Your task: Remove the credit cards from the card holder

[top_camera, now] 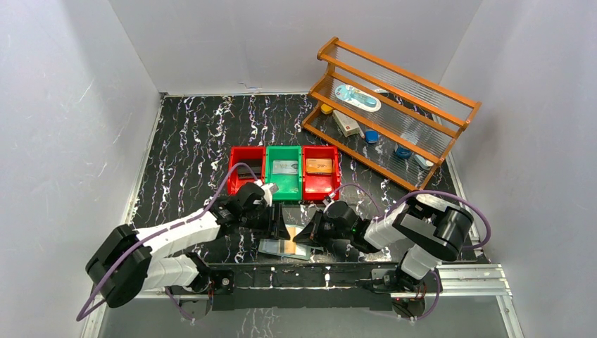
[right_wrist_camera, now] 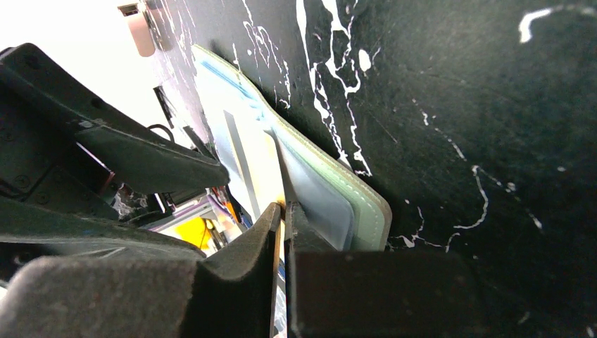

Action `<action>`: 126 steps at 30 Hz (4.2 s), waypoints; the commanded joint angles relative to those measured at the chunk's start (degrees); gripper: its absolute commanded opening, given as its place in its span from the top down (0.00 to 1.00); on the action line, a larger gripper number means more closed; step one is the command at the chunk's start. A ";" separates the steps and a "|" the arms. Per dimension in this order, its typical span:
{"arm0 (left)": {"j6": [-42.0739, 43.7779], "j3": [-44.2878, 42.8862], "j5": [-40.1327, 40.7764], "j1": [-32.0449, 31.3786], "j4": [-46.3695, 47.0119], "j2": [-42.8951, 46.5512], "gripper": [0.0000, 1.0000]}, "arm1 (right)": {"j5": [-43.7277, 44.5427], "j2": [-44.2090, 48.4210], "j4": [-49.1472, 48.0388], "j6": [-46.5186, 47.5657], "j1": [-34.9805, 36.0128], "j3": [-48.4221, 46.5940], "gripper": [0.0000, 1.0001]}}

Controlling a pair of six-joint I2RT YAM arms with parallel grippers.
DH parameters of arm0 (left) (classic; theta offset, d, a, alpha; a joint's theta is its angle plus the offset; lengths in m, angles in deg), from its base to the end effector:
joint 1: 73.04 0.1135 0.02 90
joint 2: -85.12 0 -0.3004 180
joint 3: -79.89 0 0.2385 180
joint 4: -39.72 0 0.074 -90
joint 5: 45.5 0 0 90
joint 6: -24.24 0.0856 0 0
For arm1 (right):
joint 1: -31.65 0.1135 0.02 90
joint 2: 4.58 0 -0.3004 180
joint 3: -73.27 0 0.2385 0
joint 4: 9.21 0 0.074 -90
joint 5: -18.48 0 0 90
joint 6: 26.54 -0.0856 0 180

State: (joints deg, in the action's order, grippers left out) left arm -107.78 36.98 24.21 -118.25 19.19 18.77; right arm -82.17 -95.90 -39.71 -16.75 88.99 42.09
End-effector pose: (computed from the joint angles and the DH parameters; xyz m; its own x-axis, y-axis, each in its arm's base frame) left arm 0.1405 -0.1837 0.1867 -0.9267 0.0423 -0.3735 0.2977 0.6892 -0.6606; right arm 0.1395 0.2469 0.1288 -0.9461 0.3186 -0.0577 0.1076 0.4775 0.8720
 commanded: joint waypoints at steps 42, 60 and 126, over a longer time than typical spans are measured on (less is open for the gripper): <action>1.74 1.01 6.36 -0.32 -6.17 -6.35 0.58 | 0.14 -2.73 -14.22 -1.34 1.01 2.13 0.73; 1.90 1.09 6.72 -0.32 -6.39 -5.78 0.58 | 4.04 6.28 -9.32 -0.05 1.14 7.20 0.92; 2.19 -2.25 16.89 -0.31 -17.21 11.12 0.11 | 36.98 6.91 29.04 104.44 -7.69 -32.90 1.00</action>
State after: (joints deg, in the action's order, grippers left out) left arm -105.40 33.89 41.91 -118.58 2.41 28.45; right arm -40.43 -87.58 -3.61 78.09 82.82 11.54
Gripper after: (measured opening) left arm 0.884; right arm 0.073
